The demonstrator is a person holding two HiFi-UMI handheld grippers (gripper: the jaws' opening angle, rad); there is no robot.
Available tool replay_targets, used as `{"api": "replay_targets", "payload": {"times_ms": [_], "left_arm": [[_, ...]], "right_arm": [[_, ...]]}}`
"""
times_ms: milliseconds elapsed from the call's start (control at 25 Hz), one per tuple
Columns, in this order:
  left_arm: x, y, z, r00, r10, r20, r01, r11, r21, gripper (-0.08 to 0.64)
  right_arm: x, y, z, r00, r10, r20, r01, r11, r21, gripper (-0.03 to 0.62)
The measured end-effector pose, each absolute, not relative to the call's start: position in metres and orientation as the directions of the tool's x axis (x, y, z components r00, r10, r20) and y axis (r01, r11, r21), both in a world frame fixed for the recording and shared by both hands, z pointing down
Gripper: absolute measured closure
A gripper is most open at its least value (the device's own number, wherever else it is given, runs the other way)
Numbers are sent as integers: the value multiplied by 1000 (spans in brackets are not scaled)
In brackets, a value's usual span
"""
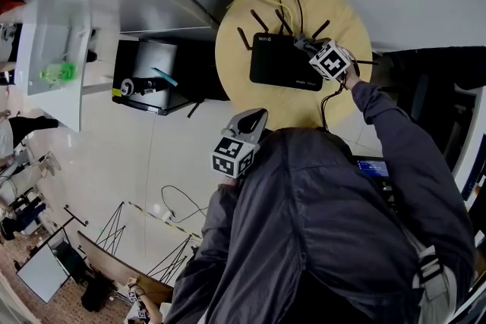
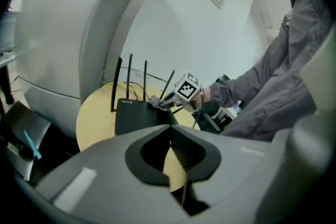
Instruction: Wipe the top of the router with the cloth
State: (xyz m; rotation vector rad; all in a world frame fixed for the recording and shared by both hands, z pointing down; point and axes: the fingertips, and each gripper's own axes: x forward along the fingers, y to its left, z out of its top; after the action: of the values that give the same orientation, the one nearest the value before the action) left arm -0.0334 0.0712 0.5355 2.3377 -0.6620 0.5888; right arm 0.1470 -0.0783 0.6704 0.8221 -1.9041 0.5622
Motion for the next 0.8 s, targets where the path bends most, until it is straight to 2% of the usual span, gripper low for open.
{"api": "replay_targets", "payload": {"times_ms": [800], "left_arm": [[-28,71,538,782,-285,554,-571,-683,455,560]], "right_arm": [[112,-5,668,-375,-233,897,-674,733,-91,554]]}}
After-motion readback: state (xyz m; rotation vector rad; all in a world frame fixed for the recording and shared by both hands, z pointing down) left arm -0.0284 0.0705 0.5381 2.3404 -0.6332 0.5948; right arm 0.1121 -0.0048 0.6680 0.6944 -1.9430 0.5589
